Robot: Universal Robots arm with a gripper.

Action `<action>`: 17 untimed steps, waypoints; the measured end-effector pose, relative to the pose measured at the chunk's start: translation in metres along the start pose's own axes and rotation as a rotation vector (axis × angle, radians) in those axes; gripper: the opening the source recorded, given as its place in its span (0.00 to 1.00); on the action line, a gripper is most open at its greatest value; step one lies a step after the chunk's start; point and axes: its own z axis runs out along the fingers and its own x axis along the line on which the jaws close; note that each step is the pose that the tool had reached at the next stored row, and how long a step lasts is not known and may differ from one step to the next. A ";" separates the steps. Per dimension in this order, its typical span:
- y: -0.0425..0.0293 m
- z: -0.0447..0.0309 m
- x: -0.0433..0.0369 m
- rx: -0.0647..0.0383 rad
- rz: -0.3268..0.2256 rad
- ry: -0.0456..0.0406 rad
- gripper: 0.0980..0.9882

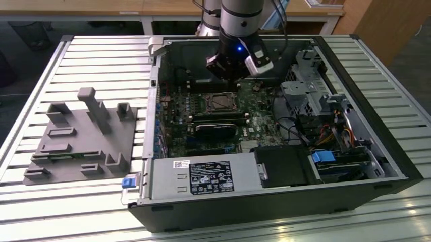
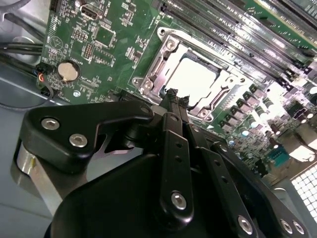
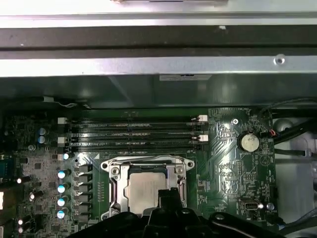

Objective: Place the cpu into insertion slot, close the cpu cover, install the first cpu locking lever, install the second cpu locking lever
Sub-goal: 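Install the second cpu locking lever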

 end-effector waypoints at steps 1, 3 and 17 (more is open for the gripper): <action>-0.0005 0.0000 0.0000 0.000 0.000 0.0000 0.03; -0.0015 -0.0002 -0.0001 0.000 0.000 0.0000 0.03; -0.0102 -0.0010 -0.0004 0.000 0.000 0.0000 0.03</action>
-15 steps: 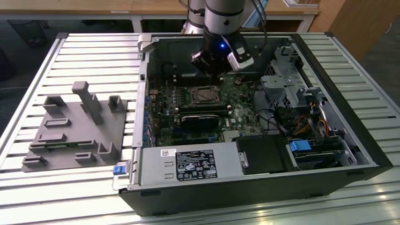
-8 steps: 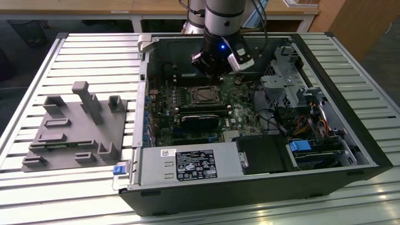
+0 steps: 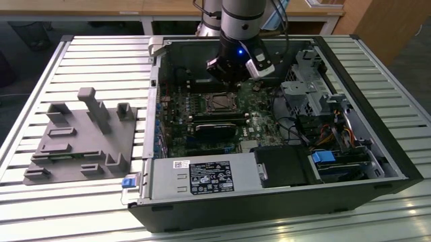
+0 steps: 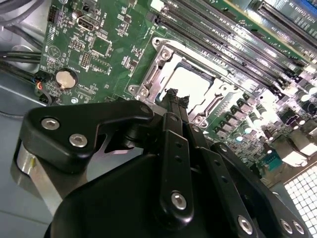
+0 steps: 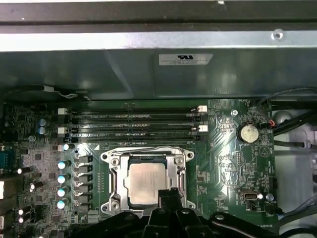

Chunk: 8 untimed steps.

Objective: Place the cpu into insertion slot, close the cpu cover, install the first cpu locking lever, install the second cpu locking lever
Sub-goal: 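Install the second cpu locking lever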

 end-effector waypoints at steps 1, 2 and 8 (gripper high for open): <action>-0.0014 -0.0001 -0.0001 0.000 0.000 0.0000 0.03; -0.0034 -0.0003 -0.0002 0.000 0.000 0.0000 0.03; -0.0133 0.0024 -0.0005 -0.025 0.001 0.0032 0.03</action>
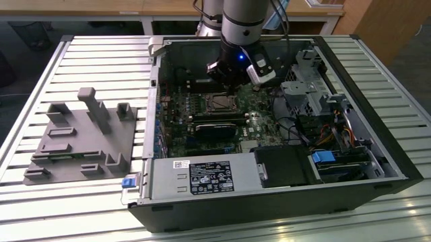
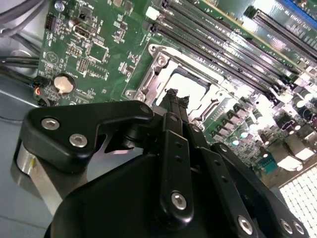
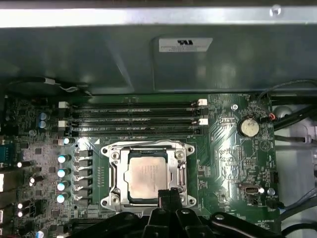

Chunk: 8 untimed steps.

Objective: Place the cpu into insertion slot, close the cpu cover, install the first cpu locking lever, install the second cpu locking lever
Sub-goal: 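Install the second cpu locking lever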

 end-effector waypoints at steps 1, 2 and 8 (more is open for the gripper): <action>-0.0022 0.0011 -0.0001 -0.001 0.000 0.0002 0.03; -0.0047 0.0020 -0.0001 -0.001 0.000 0.0008 0.03; -0.0183 0.0067 -0.0006 -0.001 0.000 0.0079 0.03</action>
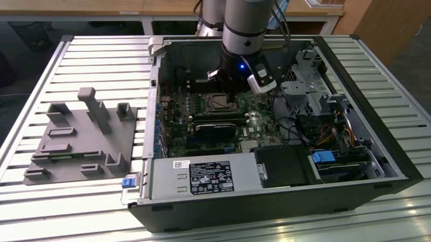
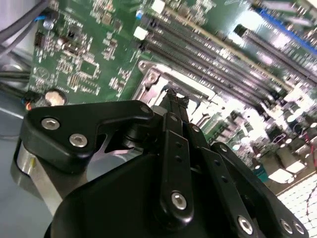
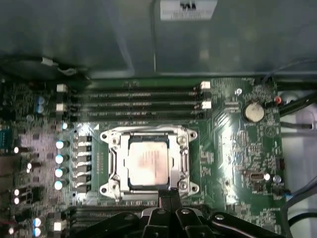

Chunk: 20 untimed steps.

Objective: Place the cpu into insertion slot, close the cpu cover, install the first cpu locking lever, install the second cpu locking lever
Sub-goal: 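Install the second cpu locking lever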

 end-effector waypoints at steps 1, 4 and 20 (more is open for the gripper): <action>-0.0026 -0.0002 0.0001 0.000 0.000 0.0001 0.03; -0.0065 -0.0004 0.0014 0.000 0.000 0.0001 0.03; -0.0131 0.0088 0.0380 0.000 0.000 0.0002 0.03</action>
